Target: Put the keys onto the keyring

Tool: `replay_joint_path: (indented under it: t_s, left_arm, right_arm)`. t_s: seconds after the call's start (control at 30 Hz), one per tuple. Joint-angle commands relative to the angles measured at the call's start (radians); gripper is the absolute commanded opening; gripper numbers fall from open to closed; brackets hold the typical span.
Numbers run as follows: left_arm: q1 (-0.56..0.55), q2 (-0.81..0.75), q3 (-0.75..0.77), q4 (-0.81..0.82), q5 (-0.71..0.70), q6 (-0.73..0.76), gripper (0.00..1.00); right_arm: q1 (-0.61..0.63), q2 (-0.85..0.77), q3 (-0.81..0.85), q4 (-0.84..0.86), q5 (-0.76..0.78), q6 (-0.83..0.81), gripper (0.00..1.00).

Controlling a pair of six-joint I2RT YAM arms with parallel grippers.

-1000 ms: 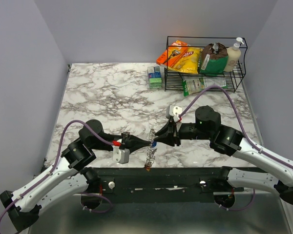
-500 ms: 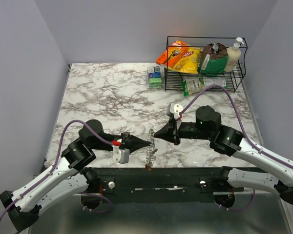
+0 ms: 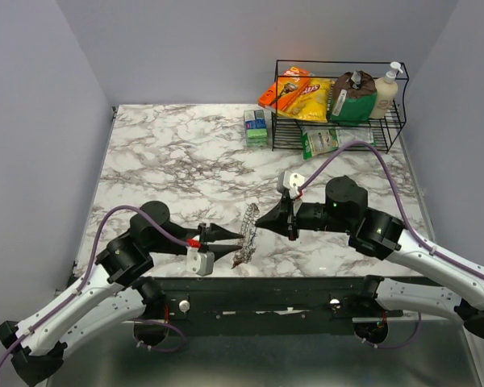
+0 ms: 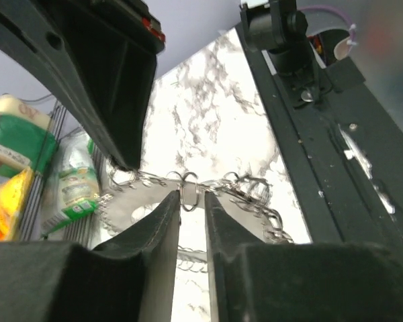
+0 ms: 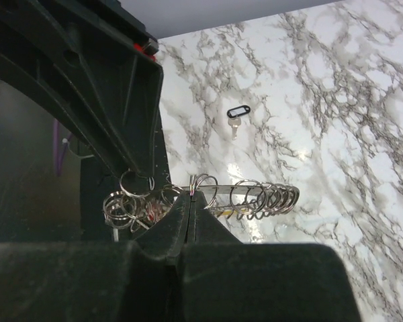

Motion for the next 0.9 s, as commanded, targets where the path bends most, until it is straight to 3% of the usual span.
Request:
replay_joint_path:
  t_s: [0.0, 0.13, 0.2, 0.37, 0.6, 0.8, 0.87]
  left_arm:
    - [-0.004, -0.035, 0.015, -0.122, -0.084, 0.029, 0.49]
    - [-0.004, -0.058, 0.009, -0.107, -0.118, 0.000, 0.78]
    - [-0.004, -0.065, 0.003, -0.061, -0.142, -0.047, 0.99]
    - [-0.004, -0.042, 0.007, 0.108, -0.253, -0.259, 0.99]
    - [-0.004, 0.120, 0.167, 0.030, -0.363, -0.461, 0.99]
    - [0.001, 0.186, 0.260, -0.021, -0.305, -0.529, 0.98]
    - [0.008, 0.183, 0.254, 0.004, -0.273, -0.538, 0.89]
  right_arm:
    - [0.002, -0.025, 0.015, 0.026, 0.024, -0.012, 0.01]
    - [0.002, -0.022, 0.024, 0.017, 0.013, -0.016, 0.01]
    - [0.000, -0.020, 0.032, 0.013, 0.004, -0.020, 0.01]
    - [0.000, -0.013, 0.044, -0.004, -0.016, -0.038, 0.01]
    - [0.000, -0.027, 0.057, -0.038, -0.009, -0.067, 0.01]
    - [-0.018, -0.022, 0.064, -0.047, -0.059, -0.061, 0.01]
    - [-0.038, -0.011, 0.066, -0.050, -0.088, -0.056, 0.01]
